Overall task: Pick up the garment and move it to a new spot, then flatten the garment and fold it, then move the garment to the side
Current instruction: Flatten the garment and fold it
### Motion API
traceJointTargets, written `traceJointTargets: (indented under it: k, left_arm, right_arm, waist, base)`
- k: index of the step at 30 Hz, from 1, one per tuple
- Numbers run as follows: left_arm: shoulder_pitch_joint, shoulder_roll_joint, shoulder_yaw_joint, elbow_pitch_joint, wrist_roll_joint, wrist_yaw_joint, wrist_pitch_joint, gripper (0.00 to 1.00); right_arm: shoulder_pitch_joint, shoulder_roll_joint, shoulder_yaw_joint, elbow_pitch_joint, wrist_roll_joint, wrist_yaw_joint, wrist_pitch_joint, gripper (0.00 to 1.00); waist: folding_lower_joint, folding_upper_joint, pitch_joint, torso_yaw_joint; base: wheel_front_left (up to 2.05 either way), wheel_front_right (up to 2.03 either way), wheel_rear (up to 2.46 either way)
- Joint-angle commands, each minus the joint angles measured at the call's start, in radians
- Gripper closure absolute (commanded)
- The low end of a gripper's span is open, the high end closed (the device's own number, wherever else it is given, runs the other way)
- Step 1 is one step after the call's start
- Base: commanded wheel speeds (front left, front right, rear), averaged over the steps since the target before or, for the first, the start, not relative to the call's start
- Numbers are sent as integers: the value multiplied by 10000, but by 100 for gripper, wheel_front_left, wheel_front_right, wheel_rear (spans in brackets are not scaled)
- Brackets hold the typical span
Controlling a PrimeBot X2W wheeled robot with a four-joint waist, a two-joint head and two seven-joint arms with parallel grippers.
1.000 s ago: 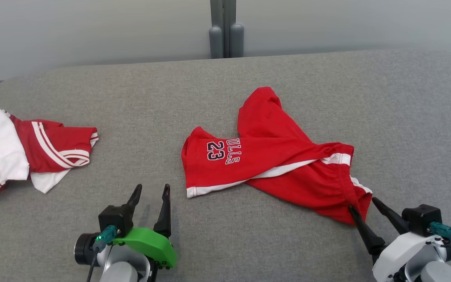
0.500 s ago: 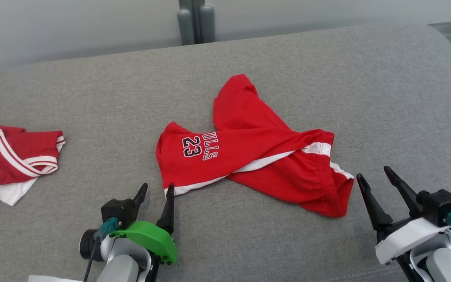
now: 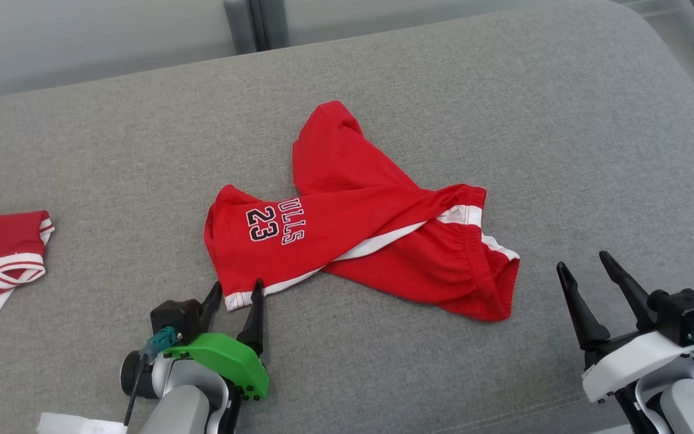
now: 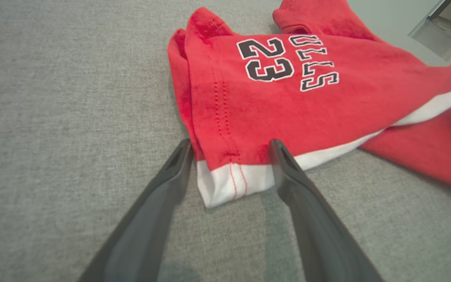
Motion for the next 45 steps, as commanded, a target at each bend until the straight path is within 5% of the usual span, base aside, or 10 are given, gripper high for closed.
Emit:
traceJointTargets:
  k: [1,13,14,18,27,37,45]
  left_arm:
    - [-56,34,4,15,-68,-6,8,0]
    - [-86,34,-217,-280,-45,-301,4,5]
    - [-146,34,-211,-343,-42,-322,4,17]
    - [-182,35,-137,-741,125,-352,5,100]
    - [-532,38,439,-2376,840,-444,7,100]
    - [-2409,264,968,-735,1833,-501,4,100]
    - [-3940,537,1519,1342,2168,-75,4,100]
  right_arm:
    - [35,65,15,29,87,-11,-28,0]
    - [-155,120,257,97,203,-11,-28,0]
    - [-153,133,234,112,231,-11,-28,0]
    - [-174,111,196,140,285,-11,-28,0]
    - [-201,207,109,228,336,-11,-28,0]
    - [-672,285,670,293,438,-11,-28,0]
    - [-1041,376,850,219,533,-11,-28,0]
  waist:
    - [0,0,-24,59]
    - [0,0,-3,128]
    - [0,0,5,119]
    - [0,0,44,110]
    - [0,0,137,297]
    - [0,0,573,-81]
    - [0,0,1222,-721]
  base:
    - [0,0,0]
    - [0,0,0]
    - [0,0,0]
    - [0,0,0]
    - [0,0,0]
    - [0,0,0]
    - [0,0,0]
